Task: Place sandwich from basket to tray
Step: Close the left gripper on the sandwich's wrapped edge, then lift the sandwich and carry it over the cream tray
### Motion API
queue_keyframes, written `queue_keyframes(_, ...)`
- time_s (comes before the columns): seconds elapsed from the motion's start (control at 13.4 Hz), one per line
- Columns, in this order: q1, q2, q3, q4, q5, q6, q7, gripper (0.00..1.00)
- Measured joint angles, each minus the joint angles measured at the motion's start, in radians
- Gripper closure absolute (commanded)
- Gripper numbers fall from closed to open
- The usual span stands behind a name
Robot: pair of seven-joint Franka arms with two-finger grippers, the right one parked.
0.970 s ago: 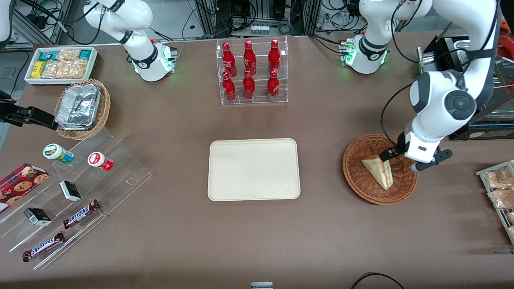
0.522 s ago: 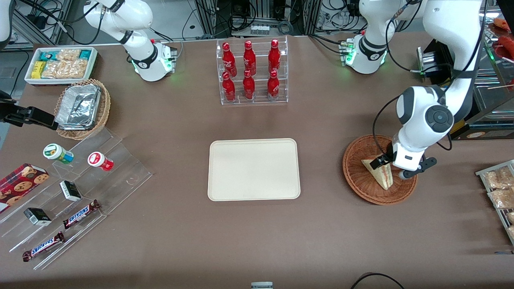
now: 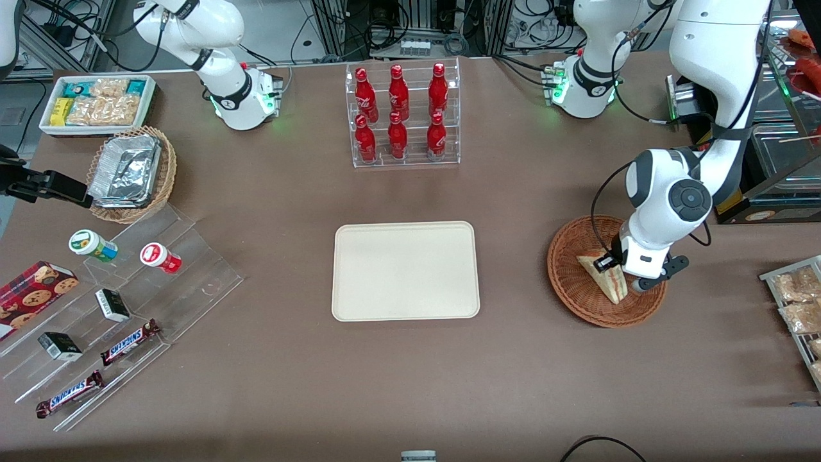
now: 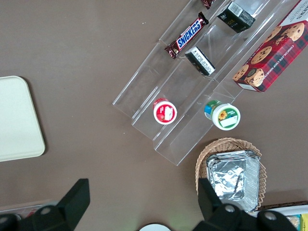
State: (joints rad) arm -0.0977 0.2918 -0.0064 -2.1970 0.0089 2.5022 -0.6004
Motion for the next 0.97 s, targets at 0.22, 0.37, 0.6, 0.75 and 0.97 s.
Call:
queue_keyframes(0.22,0.000,-0.032,0.000,0.002,0.000,-0.060,0.000,1.00)
queue_keyframes(0.37,0.000,-0.081,0.000,0.004,0.000,-0.123,0.000,1.00)
queue_keyframes(0.6,0.000,-0.147,-0.001,0.038,0.002,-0.256,0.001,1.00)
queue_keyframes(0.75,-0.003,-0.173,-0.005,0.076,0.006,-0.332,0.018,1.00)
queue_keyframes(0.97,-0.022,-0.206,-0.026,0.143,0.008,-0.456,0.131,1.00)
